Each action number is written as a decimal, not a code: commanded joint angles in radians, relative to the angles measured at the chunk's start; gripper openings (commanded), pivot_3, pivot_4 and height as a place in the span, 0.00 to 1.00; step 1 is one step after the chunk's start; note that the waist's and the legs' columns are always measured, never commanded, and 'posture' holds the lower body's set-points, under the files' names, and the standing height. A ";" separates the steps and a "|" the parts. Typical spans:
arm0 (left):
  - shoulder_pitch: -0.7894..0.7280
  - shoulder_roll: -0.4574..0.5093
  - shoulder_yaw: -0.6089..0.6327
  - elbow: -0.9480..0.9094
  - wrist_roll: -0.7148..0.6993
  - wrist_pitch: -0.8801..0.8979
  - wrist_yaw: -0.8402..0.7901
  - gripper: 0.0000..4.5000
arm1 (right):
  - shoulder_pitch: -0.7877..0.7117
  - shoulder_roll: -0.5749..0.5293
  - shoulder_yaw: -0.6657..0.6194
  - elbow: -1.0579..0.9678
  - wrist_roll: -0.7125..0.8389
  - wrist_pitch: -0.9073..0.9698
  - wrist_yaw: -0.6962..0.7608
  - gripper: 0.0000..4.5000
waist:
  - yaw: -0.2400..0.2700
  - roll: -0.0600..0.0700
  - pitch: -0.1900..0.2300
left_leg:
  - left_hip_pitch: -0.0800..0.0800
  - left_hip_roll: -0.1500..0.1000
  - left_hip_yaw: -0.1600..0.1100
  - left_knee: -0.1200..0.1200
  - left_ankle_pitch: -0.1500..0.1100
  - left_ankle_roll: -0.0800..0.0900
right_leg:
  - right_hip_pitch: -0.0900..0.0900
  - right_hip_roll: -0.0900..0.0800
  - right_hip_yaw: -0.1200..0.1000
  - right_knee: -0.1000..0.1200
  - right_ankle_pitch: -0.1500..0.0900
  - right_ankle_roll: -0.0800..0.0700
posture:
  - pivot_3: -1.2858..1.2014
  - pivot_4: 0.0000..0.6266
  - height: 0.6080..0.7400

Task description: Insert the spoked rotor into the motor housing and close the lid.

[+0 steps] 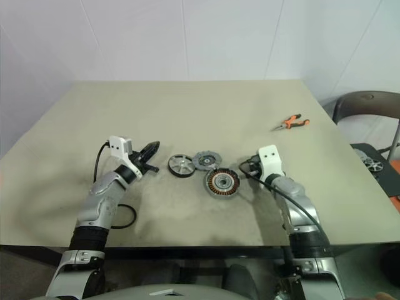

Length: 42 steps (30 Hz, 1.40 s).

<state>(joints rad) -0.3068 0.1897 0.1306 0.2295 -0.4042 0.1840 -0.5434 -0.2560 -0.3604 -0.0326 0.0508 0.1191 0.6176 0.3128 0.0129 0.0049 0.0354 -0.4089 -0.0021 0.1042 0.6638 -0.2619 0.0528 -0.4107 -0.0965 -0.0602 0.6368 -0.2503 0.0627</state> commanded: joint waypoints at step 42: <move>-0.027 -0.024 0.000 0.082 0.019 -0.096 -0.029 0.00 | -0.082 -0.046 -0.157 -0.191 0.271 0.204 0.087 0.01 | 0.001 0.003 0.001 | -0.017 -0.001 0.000 -0.002 -0.002 0.003 | -0.015 -0.001 0.000 -0.005 0.003 0.004 | 0.52 0.00 1.00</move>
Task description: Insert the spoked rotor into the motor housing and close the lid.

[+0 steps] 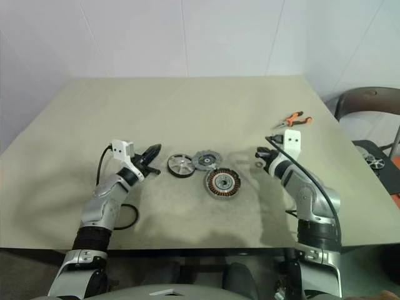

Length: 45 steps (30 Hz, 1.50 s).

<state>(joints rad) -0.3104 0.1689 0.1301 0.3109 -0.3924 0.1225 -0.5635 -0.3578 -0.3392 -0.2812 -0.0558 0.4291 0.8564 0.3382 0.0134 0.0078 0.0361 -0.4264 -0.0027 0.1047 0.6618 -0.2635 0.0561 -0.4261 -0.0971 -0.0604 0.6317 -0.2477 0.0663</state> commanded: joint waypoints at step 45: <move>-0.012 0.006 0.010 0.094 0.020 -0.119 -0.059 0.00 | 0.059 -0.091 0.199 0.191 -0.321 -0.269 -0.040 0.99 | 0.000 0.001 -0.001 | 0.001 0.000 0.000 0.005 0.002 0.003 | 0.002 0.000 0.000 0.002 0.001 0.001 | 0.52 0.00 1.00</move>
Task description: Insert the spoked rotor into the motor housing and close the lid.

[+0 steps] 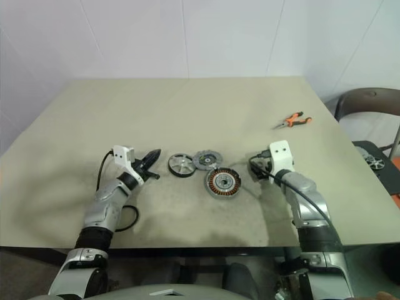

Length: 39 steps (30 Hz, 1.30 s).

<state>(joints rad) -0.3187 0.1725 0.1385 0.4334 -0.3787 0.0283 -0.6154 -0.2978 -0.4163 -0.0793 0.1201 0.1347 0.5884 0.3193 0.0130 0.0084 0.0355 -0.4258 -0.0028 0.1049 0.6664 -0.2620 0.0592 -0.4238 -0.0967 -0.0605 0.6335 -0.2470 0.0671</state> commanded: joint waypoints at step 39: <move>-0.014 0.008 -0.004 -0.053 0.010 -0.009 0.013 0.00 | 0.001 0.053 -0.026 -0.001 0.041 0.266 -0.015 0.71 | -0.001 0.000 -0.010 | 0.009 0.000 0.000 0.000 -0.002 -0.003 | 0.007 -0.001 0.000 0.000 0.000 0.000 | 0.52 0.00 1.00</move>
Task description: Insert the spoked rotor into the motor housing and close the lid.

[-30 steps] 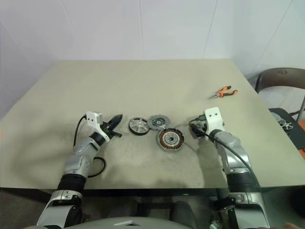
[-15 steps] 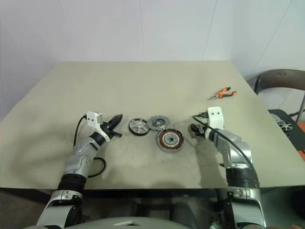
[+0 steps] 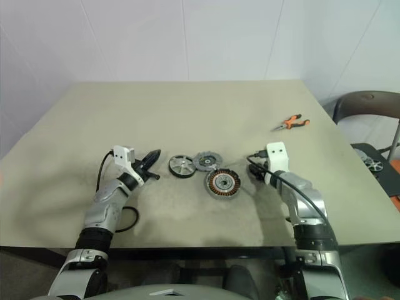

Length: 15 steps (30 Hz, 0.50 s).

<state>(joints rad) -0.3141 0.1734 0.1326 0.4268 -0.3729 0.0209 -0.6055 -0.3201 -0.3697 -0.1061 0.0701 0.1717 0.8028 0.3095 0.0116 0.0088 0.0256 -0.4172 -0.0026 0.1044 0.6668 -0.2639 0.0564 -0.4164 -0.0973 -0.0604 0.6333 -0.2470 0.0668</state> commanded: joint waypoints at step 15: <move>-0.035 0.007 0.000 -0.032 0.009 -0.003 0.004 0.00 | 0.021 0.009 -0.040 0.061 0.030 0.092 -0.025 0.36 | 0.001 0.000 0.000 | 0.007 0.000 0.000 -0.003 -0.001 0.001 | 0.005 0.000 0.000 -0.003 0.000 0.000 | 0.52 0.00 1.00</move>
<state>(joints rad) -0.3221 0.1735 0.1322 0.4215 -0.3698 0.0214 -0.6024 -0.3307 -0.3621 -0.1650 0.0897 0.2099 0.8464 0.2852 0.0129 0.0088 0.0256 -0.4102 -0.0026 0.1043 0.6635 -0.2650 0.0573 -0.4111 -0.0976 -0.0604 0.6304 -0.2472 0.0667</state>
